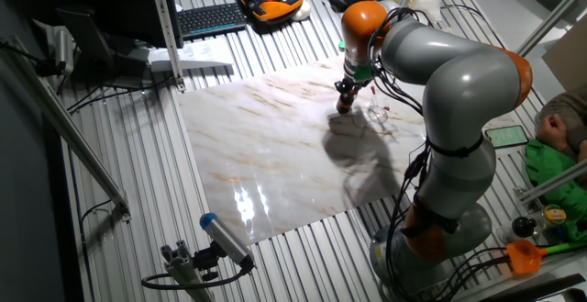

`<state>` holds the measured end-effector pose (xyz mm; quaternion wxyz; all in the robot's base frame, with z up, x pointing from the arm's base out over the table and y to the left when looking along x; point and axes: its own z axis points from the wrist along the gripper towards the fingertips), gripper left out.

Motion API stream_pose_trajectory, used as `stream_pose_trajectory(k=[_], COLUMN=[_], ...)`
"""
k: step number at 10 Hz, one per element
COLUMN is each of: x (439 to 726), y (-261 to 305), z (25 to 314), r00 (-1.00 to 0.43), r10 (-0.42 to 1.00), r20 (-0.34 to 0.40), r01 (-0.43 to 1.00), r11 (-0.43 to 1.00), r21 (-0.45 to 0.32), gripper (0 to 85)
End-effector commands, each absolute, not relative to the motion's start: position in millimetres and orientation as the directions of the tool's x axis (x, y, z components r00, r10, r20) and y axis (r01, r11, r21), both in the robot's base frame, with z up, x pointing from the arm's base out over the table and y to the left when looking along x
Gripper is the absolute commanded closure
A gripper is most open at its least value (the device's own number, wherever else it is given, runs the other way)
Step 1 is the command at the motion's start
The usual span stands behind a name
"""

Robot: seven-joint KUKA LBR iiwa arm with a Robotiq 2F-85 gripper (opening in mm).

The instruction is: Transfer liquid using a dropper

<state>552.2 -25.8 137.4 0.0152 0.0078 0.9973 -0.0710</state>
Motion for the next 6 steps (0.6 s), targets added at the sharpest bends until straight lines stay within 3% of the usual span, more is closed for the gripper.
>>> stream_pose_trajectory(k=[1,6], x=[552.4,554.4], y=[-25.8,-27.0], z=[137.2,132.8], r00=[-0.999,-0.999], r10=[0.014,0.000], r20=[-0.032,-0.032], r01=[0.018,0.004], r11=[0.990,0.991], r21=[-0.140,-0.131], gripper=[51.0,51.0])
